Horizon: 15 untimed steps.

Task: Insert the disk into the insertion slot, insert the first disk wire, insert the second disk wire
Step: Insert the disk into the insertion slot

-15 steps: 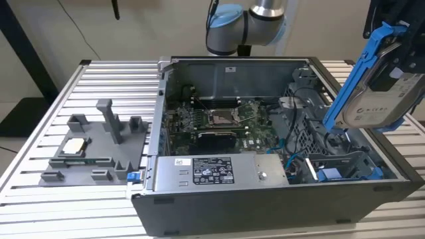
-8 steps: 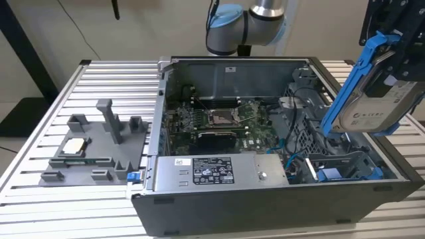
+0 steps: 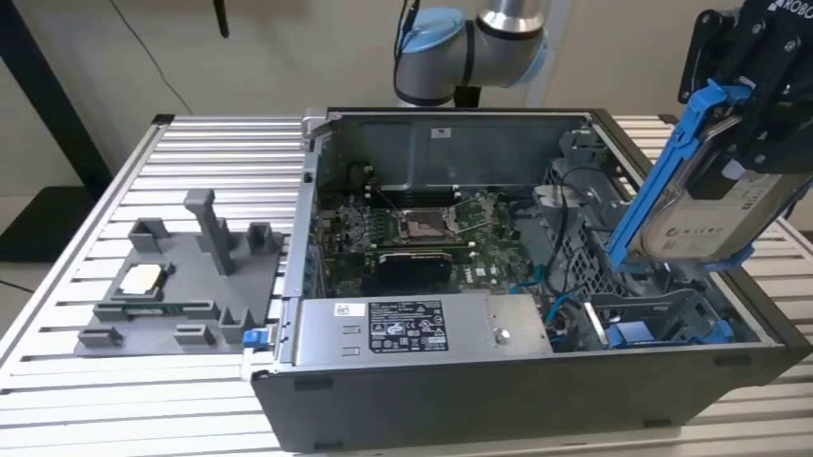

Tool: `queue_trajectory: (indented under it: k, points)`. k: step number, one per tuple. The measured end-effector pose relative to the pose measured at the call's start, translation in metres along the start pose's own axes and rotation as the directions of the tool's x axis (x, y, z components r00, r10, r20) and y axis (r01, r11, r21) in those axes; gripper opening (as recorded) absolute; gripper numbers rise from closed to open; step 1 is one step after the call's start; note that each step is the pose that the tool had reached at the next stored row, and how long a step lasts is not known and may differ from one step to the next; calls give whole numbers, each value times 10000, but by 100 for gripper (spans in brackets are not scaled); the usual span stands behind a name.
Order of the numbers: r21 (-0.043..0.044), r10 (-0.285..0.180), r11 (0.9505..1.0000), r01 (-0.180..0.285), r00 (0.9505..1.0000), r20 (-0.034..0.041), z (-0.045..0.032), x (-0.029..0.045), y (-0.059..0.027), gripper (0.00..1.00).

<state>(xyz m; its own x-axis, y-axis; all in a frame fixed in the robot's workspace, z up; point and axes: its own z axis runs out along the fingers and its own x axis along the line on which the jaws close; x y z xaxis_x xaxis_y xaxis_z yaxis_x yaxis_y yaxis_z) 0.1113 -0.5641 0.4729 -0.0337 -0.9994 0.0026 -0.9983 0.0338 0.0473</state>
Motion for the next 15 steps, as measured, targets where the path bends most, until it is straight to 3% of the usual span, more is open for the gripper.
queue_trajectory:
  k: [15]
  points:
    - [-21, -3, 10000, 3, 10000, 3, 247, 47, -40, 33]
